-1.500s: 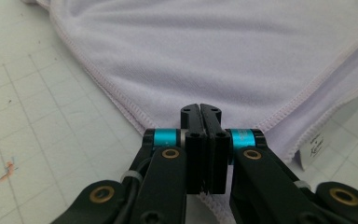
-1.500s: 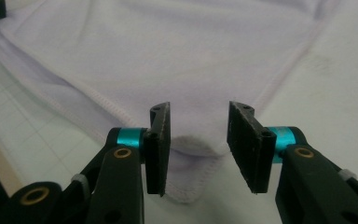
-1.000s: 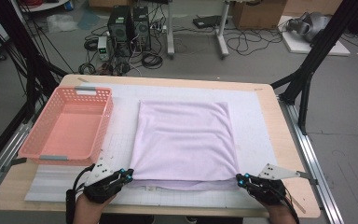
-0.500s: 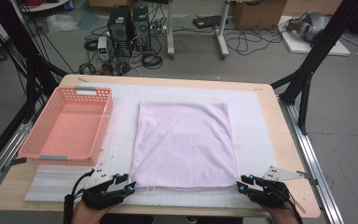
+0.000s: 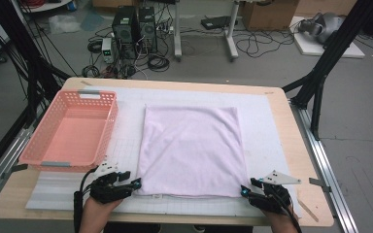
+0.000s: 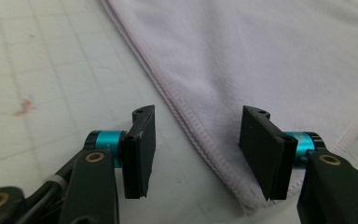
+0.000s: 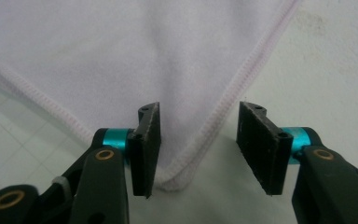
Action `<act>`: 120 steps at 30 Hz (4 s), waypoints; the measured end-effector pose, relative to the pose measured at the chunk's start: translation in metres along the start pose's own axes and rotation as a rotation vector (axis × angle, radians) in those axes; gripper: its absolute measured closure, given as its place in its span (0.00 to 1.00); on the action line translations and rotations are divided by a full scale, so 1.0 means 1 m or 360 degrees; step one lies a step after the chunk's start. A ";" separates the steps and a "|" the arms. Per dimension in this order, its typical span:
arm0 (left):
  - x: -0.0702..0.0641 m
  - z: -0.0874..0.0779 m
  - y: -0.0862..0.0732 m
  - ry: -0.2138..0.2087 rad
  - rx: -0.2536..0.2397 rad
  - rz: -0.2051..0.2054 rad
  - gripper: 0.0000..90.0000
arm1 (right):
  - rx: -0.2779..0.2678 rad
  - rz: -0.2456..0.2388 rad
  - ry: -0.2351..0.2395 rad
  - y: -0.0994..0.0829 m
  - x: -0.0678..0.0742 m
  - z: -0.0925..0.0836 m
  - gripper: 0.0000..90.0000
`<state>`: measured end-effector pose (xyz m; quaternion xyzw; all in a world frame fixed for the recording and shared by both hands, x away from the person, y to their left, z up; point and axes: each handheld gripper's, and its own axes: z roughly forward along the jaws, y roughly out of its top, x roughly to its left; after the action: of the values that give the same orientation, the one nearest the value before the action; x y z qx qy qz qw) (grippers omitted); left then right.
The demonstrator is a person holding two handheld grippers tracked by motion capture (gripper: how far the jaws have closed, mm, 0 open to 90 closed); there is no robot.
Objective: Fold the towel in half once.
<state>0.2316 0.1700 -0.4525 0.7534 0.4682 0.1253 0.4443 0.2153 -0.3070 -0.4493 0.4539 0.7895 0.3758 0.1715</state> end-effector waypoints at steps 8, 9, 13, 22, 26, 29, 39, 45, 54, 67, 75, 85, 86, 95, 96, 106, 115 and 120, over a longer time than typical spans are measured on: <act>-0.019 -0.002 -0.010 -0.0008 0.0008 0.0172 0.94 | 0.0037 0.0083 0.0002 -0.003 0.009 -0.007 0.93; -0.021 -0.003 -0.009 0.0018 0.0012 0.0192 0.94 | 0.0040 0.0094 0.0044 -0.003 0.010 -0.007 0.94; -0.022 -0.009 -0.006 0.0067 0.0030 0.0155 0.95 | 0.0072 -0.0016 -0.0025 0.000 0.015 -0.009 0.96; -0.023 -0.029 -0.009 0.0001 0.0084 0.0128 0.95 | 0.0149 -0.0127 -0.0098 0.000 0.030 -0.033 0.95; -0.024 -0.037 -0.018 -0.0061 0.0124 0.0123 0.89 | 0.0187 -0.0089 -0.0033 -0.008 0.032 -0.036 0.86; -0.016 -0.041 -0.013 -0.0001 0.0022 0.0104 0.65 | 0.0061 -0.0015 -0.0083 -0.004 0.023 -0.041 0.67; 0.018 -0.007 0.021 -0.0005 -0.0075 -0.0091 0.54 | -0.0146 0.0250 -0.0132 0.019 -0.025 -0.015 0.61; 0.011 0.025 0.026 0.0027 0.0041 -0.0072 0.54 | -0.0003 0.0146 -0.0063 0.022 -0.014 0.021 0.72; 0.011 0.019 0.023 0.0182 0.0038 0.0007 0.95 | 0.0057 0.0021 -0.0097 0.026 -0.013 0.017 0.96; 0.022 0.033 0.047 0.0070 -0.0059 -0.0010 0.57 | -0.0106 0.0101 -0.0072 0.041 -0.030 0.014 0.61; 0.045 0.075 0.084 0.0163 -0.0070 -0.0055 0.58 | -0.0164 0.0141 -0.0128 0.060 -0.058 0.040 0.60; 0.065 0.122 0.111 0.0244 -0.0015 -0.0042 0.73 | -0.0086 0.0221 -0.0066 0.098 -0.089 0.099 0.76; 0.063 0.123 0.112 0.0268 0.0004 0.0020 0.82 | -0.0050 0.0187 -0.0078 0.100 -0.088 0.105 0.78; 0.065 0.118 0.115 0.0434 -0.0013 0.0003 0.89 | 0.0003 0.0081 -0.0349 0.105 -0.083 0.102 0.73; 0.067 0.117 0.115 0.0431 -0.0032 0.0000 0.79 | -0.0036 0.0113 -0.0321 0.105 -0.087 0.100 0.71; 0.102 0.141 0.144 0.0299 -0.0114 -0.0204 0.56 | -0.0102 0.0200 -0.0199 0.140 -0.122 0.131 0.55; 0.110 0.156 0.147 0.0523 -0.0061 -0.0059 0.98 | -0.0069 0.0189 -0.0331 0.145 -0.123 0.153 0.83; 0.109 0.151 0.150 0.0562 -0.0122 -0.0098 0.71 | -0.0086 0.0188 -0.0419 0.145 -0.123 0.153 0.69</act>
<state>0.4703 0.1509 -0.4459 0.6876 0.5567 0.2597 0.3872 0.4587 -0.2998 -0.4499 0.5403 0.7216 0.3436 0.2633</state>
